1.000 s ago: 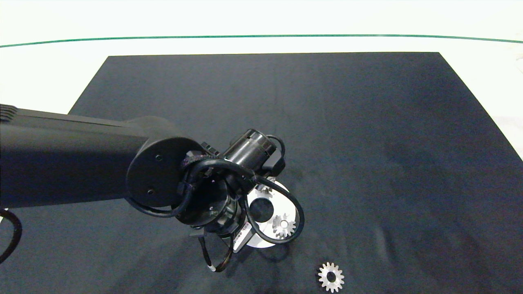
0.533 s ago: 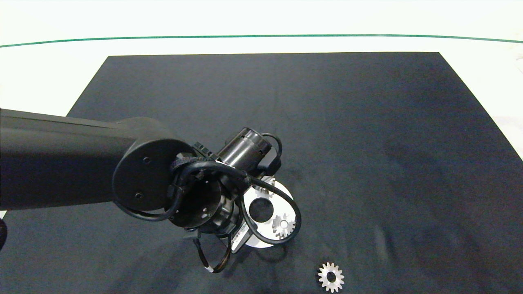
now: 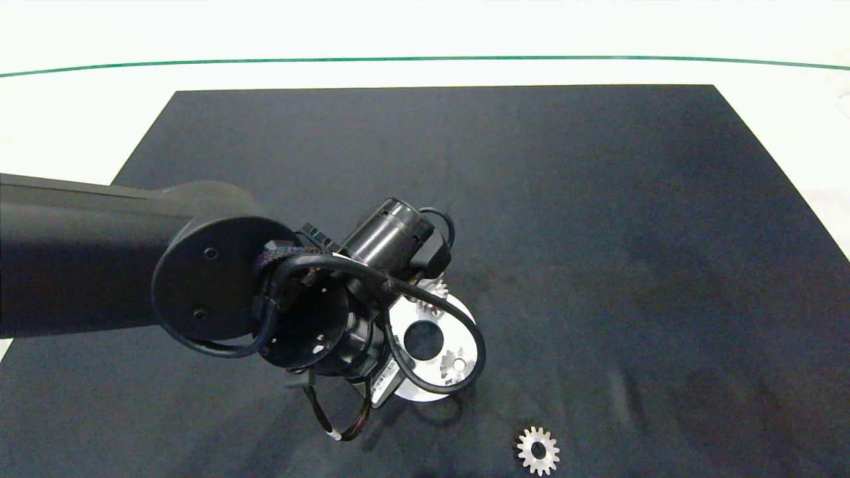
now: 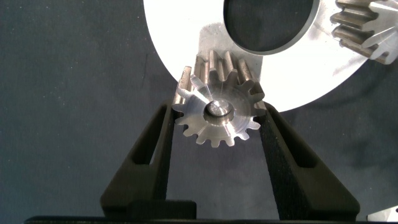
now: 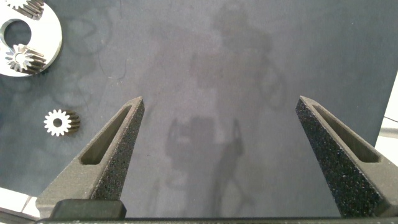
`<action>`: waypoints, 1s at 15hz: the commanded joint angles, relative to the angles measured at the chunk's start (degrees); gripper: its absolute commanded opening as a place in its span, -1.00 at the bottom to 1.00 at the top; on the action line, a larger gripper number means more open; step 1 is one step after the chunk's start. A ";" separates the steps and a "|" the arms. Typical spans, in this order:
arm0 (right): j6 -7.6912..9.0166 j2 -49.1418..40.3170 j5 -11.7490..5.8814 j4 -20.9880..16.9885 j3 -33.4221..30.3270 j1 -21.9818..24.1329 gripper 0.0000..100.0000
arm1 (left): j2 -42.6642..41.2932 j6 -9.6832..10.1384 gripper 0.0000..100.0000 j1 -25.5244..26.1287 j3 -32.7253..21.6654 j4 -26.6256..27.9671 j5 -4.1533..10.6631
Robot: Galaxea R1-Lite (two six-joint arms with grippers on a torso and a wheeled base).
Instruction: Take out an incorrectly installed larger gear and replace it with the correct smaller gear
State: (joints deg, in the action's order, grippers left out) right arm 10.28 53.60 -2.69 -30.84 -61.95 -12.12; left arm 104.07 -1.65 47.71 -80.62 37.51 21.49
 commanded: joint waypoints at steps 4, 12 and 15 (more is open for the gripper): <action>0.09 0.45 -0.03 -0.18 -0.01 -0.01 1.00 | -1.50 0.06 -1.00 -0.17 0.37 0.19 0.13; 0.09 0.54 -0.03 -0.01 -0.01 -0.10 1.00 | -7.30 0.24 -1.00 -0.43 2.57 0.19 -0.13; 0.27 1.24 -0.38 1.93 -0.01 -0.01 1.00 | -8.89 3.67 -1.00 0.10 2.04 -2.35 -0.22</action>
State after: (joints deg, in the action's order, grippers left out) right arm 10.45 54.38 -3.00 -28.75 -61.93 -12.15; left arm 96.39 2.00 47.65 -78.39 35.26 21.11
